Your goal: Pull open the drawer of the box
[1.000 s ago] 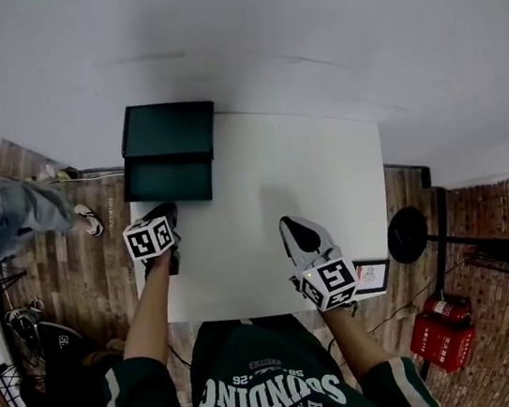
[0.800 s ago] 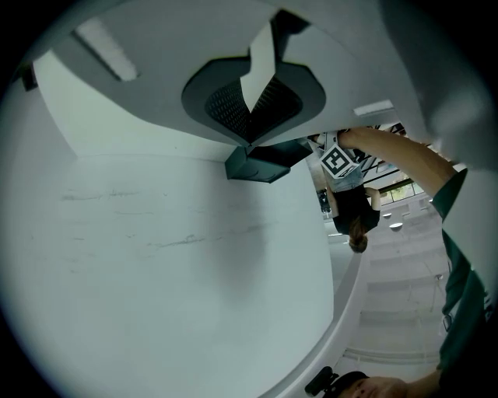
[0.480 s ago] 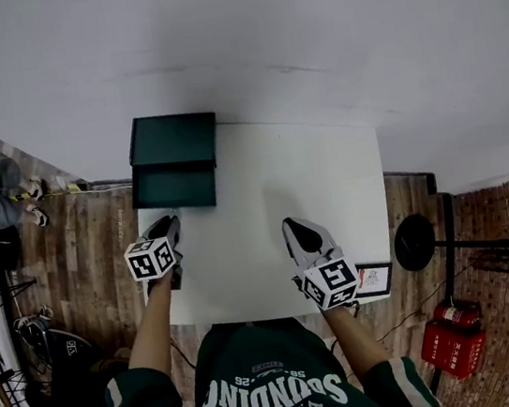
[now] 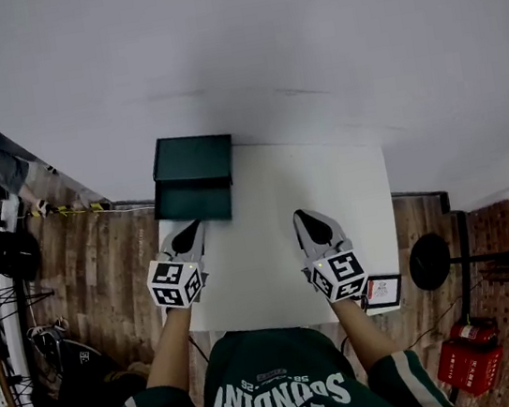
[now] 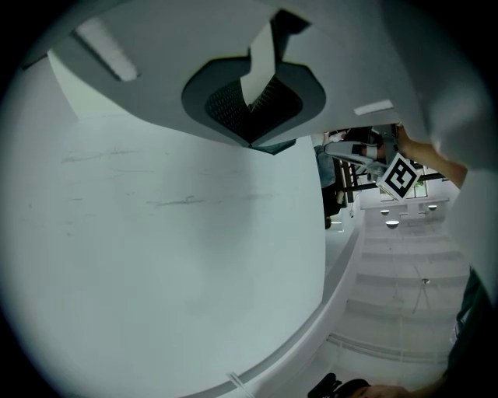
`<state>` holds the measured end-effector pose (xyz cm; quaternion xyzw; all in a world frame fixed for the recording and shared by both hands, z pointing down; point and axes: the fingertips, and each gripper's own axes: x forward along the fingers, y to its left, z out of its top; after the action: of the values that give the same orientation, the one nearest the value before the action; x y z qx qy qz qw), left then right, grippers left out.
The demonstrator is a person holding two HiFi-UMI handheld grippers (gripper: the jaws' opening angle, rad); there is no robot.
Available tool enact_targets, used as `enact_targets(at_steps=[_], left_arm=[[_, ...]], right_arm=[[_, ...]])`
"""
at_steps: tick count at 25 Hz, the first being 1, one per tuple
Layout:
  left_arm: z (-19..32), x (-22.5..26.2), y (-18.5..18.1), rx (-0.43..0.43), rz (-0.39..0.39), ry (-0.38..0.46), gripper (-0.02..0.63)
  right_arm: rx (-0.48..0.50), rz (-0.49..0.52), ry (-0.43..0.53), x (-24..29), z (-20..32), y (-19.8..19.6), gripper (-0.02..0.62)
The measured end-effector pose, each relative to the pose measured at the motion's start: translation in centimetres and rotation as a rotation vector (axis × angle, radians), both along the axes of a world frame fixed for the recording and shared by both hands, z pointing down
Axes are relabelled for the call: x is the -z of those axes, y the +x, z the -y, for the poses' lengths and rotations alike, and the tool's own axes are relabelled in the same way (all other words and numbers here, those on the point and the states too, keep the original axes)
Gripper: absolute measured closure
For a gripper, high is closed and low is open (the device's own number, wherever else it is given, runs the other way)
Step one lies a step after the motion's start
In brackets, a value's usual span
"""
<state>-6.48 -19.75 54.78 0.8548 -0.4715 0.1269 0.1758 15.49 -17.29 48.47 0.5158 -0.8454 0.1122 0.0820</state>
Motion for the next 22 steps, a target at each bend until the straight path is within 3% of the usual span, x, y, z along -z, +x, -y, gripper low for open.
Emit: enact_targets(at_steps=[5, 10, 22], left_arm=[[0.0, 5.6, 1.2, -0.019, 0.003, 0.120, 0.554], [0.0, 8.6, 1.7, -0.024, 0.012, 0.189, 0.554], [0.0, 8.5, 2.0, -0.016, -0.013, 0.182, 0.554]], right_arm=[[0.006, -0.017, 0.051, 2.1, 0.3, -0.4, 0.594], [0.016, -0.017, 0.096, 3.8, 0.8, -0.8, 0.594], [0.023, -0.011, 0.125, 4.4, 0.5, -1.0, 0.594]])
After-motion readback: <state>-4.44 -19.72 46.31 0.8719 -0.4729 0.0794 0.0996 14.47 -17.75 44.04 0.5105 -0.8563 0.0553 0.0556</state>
